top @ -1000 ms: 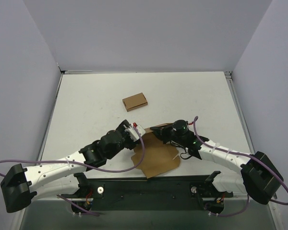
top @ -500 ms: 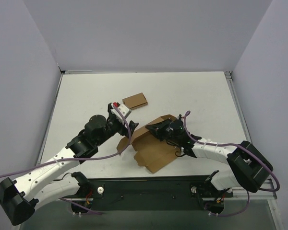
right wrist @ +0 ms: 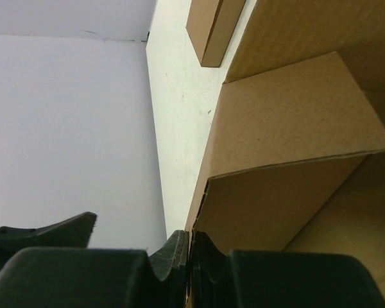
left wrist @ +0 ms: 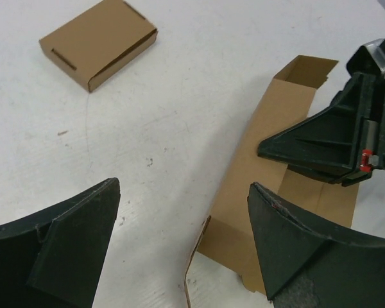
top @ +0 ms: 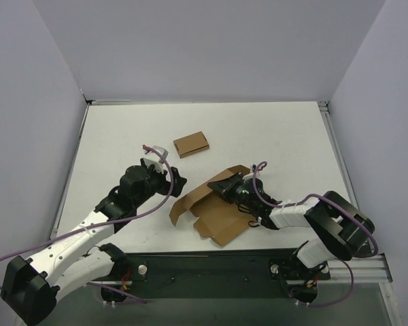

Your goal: Fold the paper box

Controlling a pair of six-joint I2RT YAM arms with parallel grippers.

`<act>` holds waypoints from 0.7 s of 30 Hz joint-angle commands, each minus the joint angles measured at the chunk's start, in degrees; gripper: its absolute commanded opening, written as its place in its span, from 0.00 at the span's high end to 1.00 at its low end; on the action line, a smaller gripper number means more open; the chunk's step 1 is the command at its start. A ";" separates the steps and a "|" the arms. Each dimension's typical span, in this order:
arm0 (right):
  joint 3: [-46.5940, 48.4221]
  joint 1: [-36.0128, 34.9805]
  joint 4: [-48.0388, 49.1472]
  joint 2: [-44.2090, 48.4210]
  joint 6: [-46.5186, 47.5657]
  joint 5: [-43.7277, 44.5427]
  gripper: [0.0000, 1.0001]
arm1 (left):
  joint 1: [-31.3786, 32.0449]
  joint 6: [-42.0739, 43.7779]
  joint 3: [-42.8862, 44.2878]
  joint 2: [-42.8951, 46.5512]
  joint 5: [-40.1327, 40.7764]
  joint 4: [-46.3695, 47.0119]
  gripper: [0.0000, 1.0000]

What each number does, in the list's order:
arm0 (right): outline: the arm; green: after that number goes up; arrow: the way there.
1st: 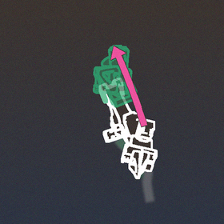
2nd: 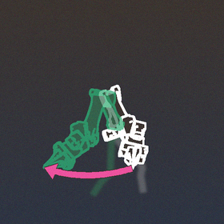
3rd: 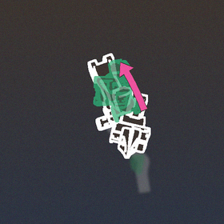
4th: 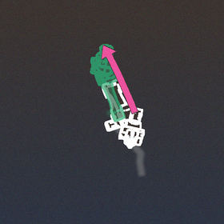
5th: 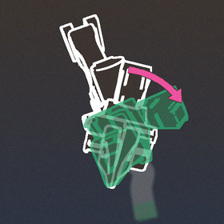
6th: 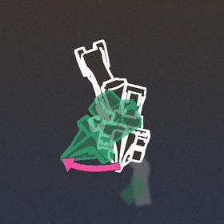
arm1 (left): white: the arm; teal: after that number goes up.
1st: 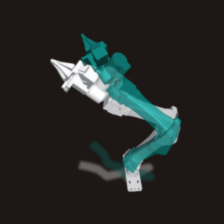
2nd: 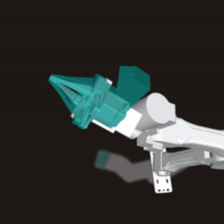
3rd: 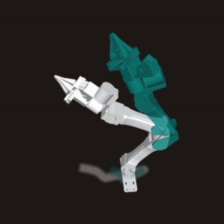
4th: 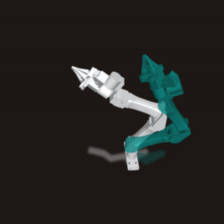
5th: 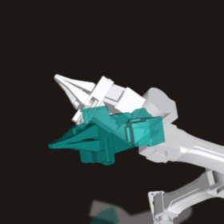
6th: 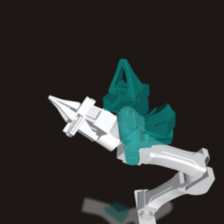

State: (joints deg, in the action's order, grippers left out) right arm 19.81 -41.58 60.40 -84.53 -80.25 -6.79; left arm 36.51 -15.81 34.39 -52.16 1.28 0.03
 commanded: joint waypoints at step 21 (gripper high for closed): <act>-3.55 2.21 13.25 -1.87 2.29 -0.07 1.00 | -2.67 -21.10 -11.36 -3.91 6.73 -9.20 0.13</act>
State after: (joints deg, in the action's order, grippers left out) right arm 17.28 -39.70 69.47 -87.39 -80.25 -8.34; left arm 34.02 -35.46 23.59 -54.76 11.05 -12.12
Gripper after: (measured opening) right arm 0.043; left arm 0.872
